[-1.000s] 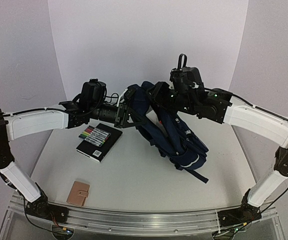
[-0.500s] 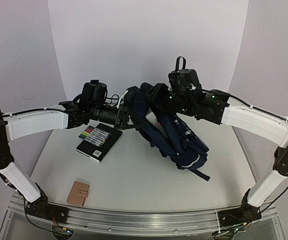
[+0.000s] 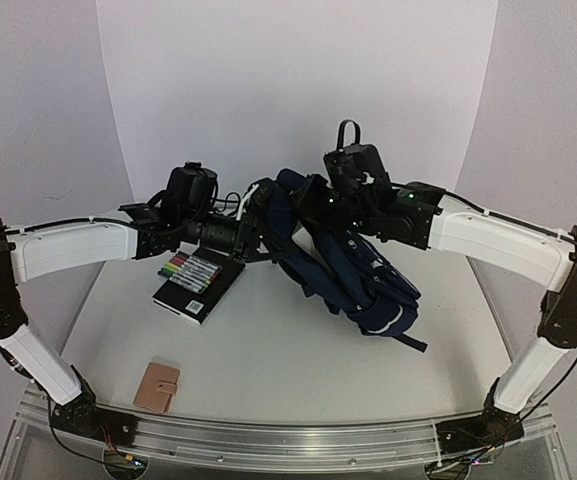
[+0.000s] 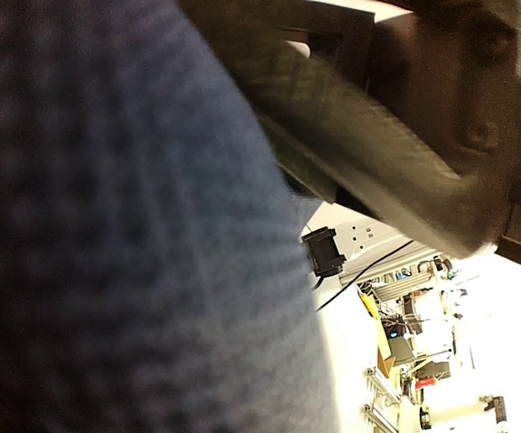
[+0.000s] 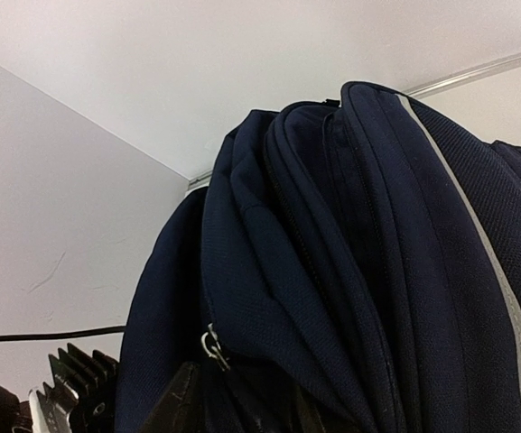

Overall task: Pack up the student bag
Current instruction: Zip the student bag at the center of the board.

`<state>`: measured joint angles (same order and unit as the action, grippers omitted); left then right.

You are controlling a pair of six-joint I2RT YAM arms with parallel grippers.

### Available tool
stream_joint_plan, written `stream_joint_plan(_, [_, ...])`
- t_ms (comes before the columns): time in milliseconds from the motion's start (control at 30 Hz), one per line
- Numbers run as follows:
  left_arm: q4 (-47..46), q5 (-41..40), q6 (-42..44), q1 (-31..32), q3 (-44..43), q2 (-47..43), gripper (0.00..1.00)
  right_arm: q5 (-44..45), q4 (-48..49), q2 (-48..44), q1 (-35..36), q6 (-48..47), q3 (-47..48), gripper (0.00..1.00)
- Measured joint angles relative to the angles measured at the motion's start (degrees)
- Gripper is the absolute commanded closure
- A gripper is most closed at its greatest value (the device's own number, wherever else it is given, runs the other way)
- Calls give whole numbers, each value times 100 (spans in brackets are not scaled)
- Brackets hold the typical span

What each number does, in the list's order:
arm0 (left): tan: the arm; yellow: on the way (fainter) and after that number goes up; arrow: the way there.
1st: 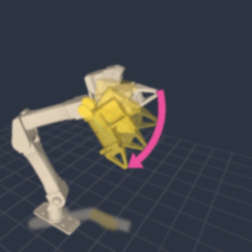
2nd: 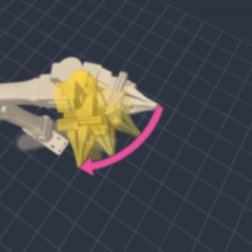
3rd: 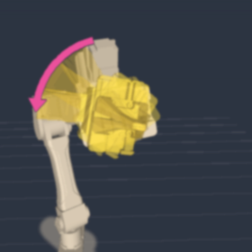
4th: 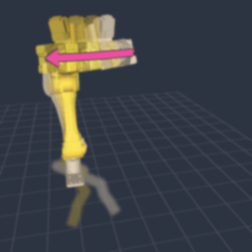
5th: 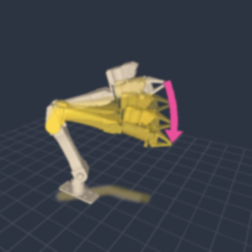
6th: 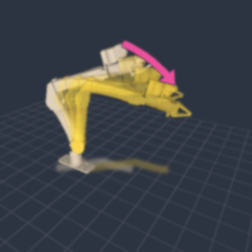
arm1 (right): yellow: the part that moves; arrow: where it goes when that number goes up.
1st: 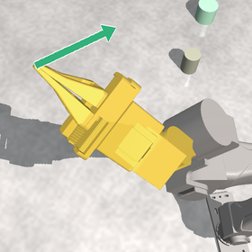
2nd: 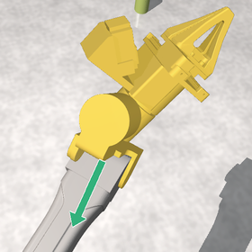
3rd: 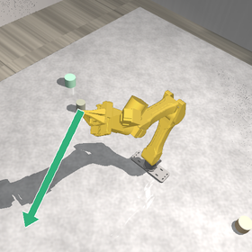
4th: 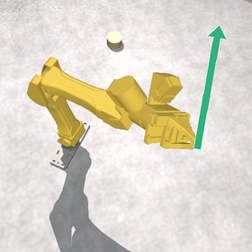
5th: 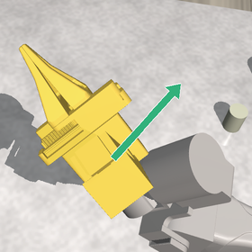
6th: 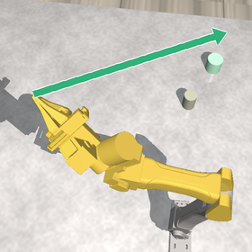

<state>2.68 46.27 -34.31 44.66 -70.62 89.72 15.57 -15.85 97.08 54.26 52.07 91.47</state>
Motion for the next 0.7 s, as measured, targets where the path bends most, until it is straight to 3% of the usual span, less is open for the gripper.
stream_joint_plan(233, [-33,-3,1,57,17,-9,100,-61,31,31,-7,-56,-76,100])
stream_joint_plan(400, [-11,-164,-11,96,125,-81,97,-170,325,-54,-7,-52,-366,100])
stream_joint_plan(567, [-55,-514,-182,234,529,-381,53,-446,683,-547,-9,21,-1084,100])
stream_joint_plan(700, [-380,-752,-597,277,1167,-869,31,-612,628,-970,-17,26,-1714,100])
